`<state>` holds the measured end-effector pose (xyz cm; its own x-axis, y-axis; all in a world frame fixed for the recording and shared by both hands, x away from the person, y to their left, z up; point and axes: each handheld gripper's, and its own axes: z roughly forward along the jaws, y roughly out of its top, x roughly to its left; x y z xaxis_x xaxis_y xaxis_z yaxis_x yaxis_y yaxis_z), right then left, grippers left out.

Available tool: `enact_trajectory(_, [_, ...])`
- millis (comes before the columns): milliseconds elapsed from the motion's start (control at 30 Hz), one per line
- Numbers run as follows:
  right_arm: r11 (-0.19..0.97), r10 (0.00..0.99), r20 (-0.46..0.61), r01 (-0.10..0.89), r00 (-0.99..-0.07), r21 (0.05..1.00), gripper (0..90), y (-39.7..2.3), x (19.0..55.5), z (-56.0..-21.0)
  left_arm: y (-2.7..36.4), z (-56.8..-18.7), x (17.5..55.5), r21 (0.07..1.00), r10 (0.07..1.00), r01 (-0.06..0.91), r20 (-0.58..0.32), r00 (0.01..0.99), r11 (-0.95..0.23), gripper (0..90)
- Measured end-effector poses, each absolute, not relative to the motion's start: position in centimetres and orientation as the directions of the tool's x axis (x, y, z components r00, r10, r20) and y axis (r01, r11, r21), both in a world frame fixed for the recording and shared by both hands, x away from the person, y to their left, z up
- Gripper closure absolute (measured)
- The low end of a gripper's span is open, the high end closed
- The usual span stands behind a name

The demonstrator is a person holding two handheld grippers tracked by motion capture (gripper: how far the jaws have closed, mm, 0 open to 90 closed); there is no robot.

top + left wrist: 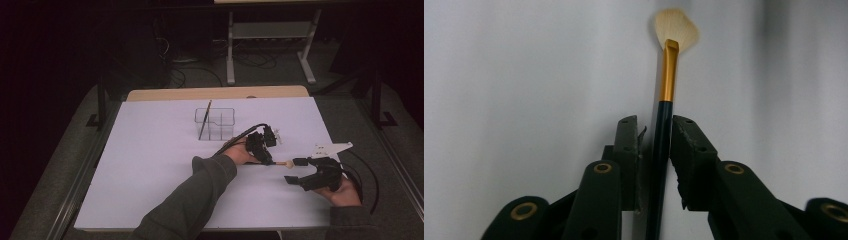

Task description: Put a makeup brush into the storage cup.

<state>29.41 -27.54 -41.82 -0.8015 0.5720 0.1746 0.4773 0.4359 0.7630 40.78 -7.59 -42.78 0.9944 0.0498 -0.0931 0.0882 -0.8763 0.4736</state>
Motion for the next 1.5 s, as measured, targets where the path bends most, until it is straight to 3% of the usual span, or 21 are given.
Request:
enact_trajectory(400, [0.439,0.57,0.173,0.476,-0.803,0.763,21.3,-27.4,29.4,-41.8,-8.0,-42.7,40.0,0.449,0.043,0.045,-0.015,0.999,-0.892,81.4])
enact_trajectory(1500, [0.428,0.555,0.182,0.466,-0.812,0.774,21.2,-26.9,29.3,-41.5,-5.9,-41.0,40.1,0.467,0.108,0.123,-0.06,0.992,-0.876,83.4])
